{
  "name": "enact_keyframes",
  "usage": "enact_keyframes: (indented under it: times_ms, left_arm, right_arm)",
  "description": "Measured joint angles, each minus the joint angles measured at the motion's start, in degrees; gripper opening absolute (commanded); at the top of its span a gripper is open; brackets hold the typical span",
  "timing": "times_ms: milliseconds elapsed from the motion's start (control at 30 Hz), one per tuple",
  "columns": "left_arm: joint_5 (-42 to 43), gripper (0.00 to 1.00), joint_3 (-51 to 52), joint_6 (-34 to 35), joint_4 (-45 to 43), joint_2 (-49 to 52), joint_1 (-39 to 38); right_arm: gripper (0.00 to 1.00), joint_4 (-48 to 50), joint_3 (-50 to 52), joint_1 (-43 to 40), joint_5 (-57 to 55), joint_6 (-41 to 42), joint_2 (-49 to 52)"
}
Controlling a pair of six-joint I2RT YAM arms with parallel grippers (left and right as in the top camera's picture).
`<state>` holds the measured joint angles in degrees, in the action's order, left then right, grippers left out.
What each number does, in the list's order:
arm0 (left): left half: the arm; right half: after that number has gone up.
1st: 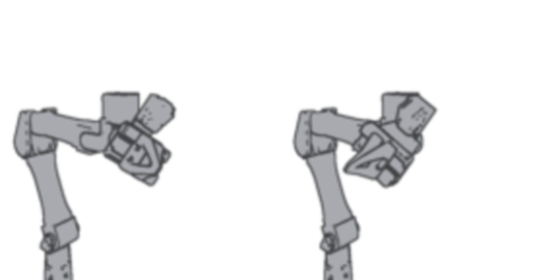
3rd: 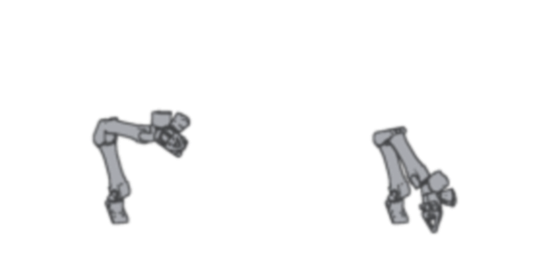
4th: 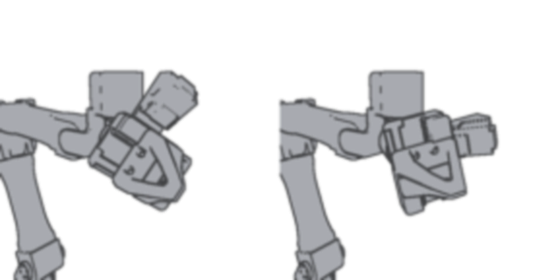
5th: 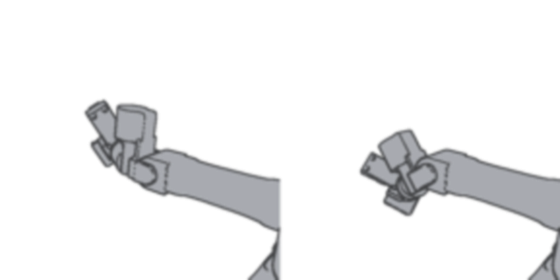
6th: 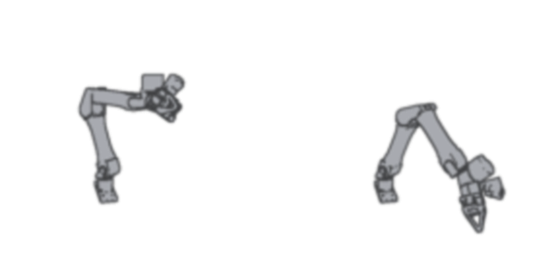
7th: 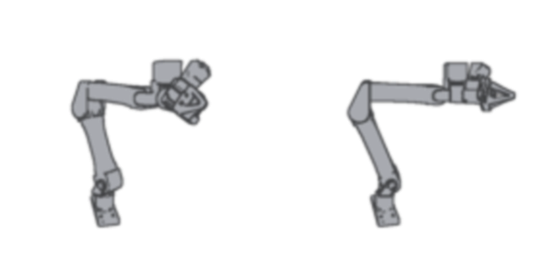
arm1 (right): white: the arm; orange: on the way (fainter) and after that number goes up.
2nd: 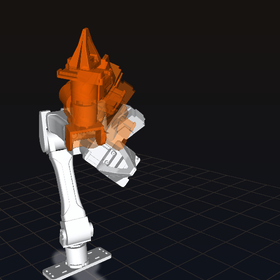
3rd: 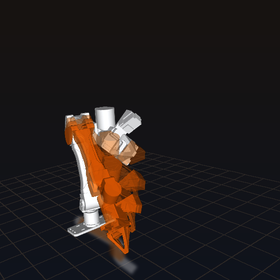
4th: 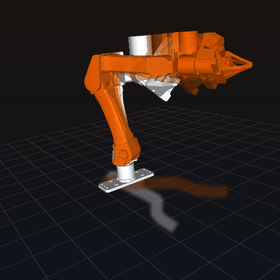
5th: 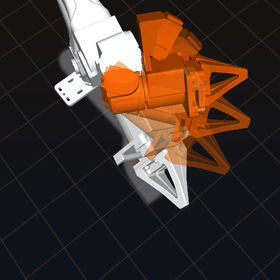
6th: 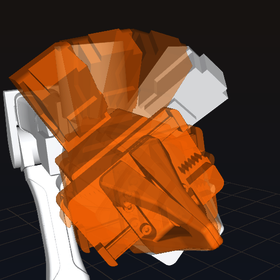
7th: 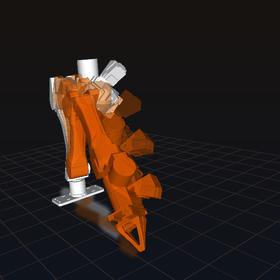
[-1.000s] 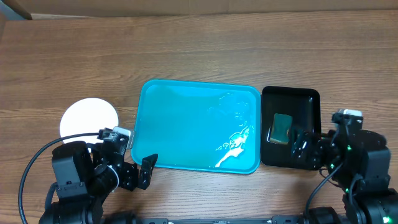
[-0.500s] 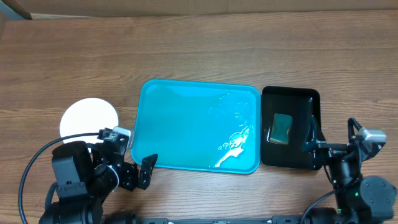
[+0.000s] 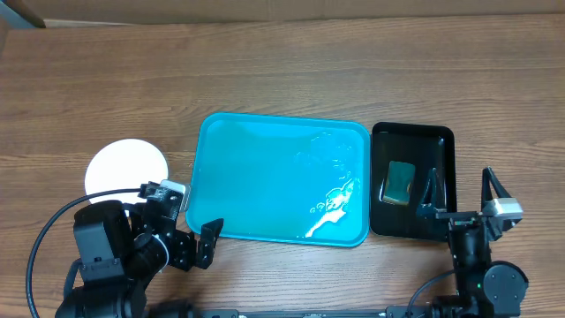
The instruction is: Clean dirty plates on tray and stack at the side
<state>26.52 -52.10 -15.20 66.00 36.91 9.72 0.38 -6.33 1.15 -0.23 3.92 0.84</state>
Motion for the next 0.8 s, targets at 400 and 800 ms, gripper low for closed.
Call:
enact_keyframes:
  times_ms: [400,800]
  left_arm:
    - [0.00,1.00,0.00,0.00,0.00,0.00,0.00]
    - [0.00,1.00,0.00,0.00,0.00,0.00,0.00]
  right_arm:
    - [1.00,-5.51,5.29,-0.37,1.70,-3.52,0.00]
    - [1.00,-5.49,5.29,-0.37,1.97,-3.91,0.00]
